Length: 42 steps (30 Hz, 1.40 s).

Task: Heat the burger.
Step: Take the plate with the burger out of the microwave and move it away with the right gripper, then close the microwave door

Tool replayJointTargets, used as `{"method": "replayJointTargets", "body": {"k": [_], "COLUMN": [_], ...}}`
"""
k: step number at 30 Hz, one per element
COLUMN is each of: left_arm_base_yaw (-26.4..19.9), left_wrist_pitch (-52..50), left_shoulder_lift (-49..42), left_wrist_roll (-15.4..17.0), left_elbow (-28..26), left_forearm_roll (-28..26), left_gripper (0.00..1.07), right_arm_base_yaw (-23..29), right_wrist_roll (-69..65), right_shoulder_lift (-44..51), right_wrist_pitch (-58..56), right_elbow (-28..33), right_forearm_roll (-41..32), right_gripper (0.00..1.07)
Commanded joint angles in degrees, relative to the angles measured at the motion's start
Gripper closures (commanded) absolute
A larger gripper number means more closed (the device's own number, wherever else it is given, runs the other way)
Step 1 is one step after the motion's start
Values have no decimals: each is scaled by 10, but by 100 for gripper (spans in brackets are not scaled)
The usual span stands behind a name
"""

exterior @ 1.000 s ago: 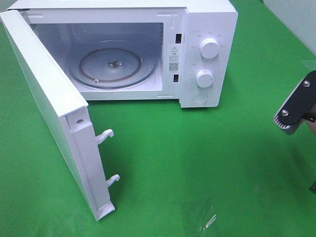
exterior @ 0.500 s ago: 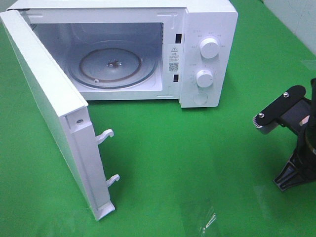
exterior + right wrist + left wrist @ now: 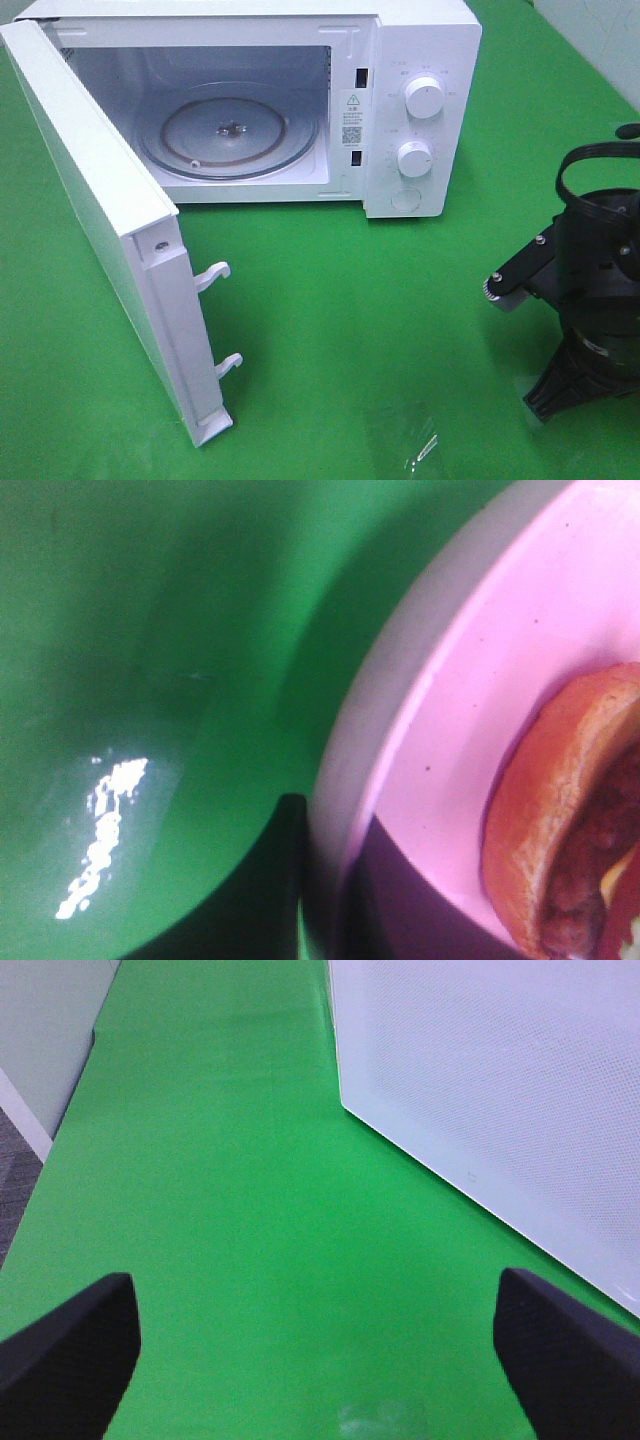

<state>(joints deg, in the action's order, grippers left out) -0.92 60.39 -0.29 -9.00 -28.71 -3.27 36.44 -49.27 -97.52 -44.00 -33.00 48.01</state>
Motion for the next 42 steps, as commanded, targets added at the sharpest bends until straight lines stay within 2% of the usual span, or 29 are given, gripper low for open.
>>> {"method": "replayJointTargets", "body": {"k": [1,13,17,18,19,20,21,22,23,26,30,31,32,33,34,35,37,42], "left_arm_base_yaw": [-2,-2,-2,-2,-2,-2,-2,-2,-2,-2,-2,-2,-2,-2,-2,-2,-2,-2], "left_wrist_pitch": [-8,-8,-8,-8,-8,-8,-8,-8,-8,-8,-8,-8,-8,-8,-8,-8,-8,-8], "left_shoulder_lift": [-10,-10,-10,-10,-10,-10,-10,-10,-10,-10,-10,-10,-10,-10,-10,-10,-10,-10], "left_wrist_roll": [3,3,3,3,3,3,3,3,3,3,3,3,3,3,3,3,3,3], "left_elbow": [1,1,1,1,1,1,1,1,1,1,1,1,1,1,1,1,1,1], "left_forearm_roll": [2,2,2,2,2,2,2,2,2,2,2,2,2,2,2,2,2,2], "left_gripper": [18,18,18,18,18,18,18,18,18,18,18,18,18,18,18,18,18,18], "right_arm_base_yaw": [-22,-32,-30,-30,-30,-30,-30,-30,-30,-30,-30,-30,-30,-30,-30,-30,-30,-30], "right_wrist_roll": [-26,-32,-29,-29,-20,-20,5,5,38,74,155,155,189,189,223,223,277,317], "right_shoulder_lift": [-29,-52,-33,-33,-17,-17,8,8,37,64,151,151,190,190,231,231,295,349], "right_wrist_pitch": [-5,25,16,16,14,14,13,13,7,6,15,15,22,22,23,23,13,-10], "right_elbow": [-5,-6,-23,-23,-33,-33,-44,-44,-52,-58,-72,-72,-72,-72,-72,-72,-72,-72], "right_forearm_roll": [28,21,-6,-6,-25,-25,-43,-43,-61,-82,-148,-148,-176,-176,-211,-211,-269,-312], "right_gripper": [106,101,89,89,82,82,75,75,67,63,49,49,42,42,36,36,28,30]}}
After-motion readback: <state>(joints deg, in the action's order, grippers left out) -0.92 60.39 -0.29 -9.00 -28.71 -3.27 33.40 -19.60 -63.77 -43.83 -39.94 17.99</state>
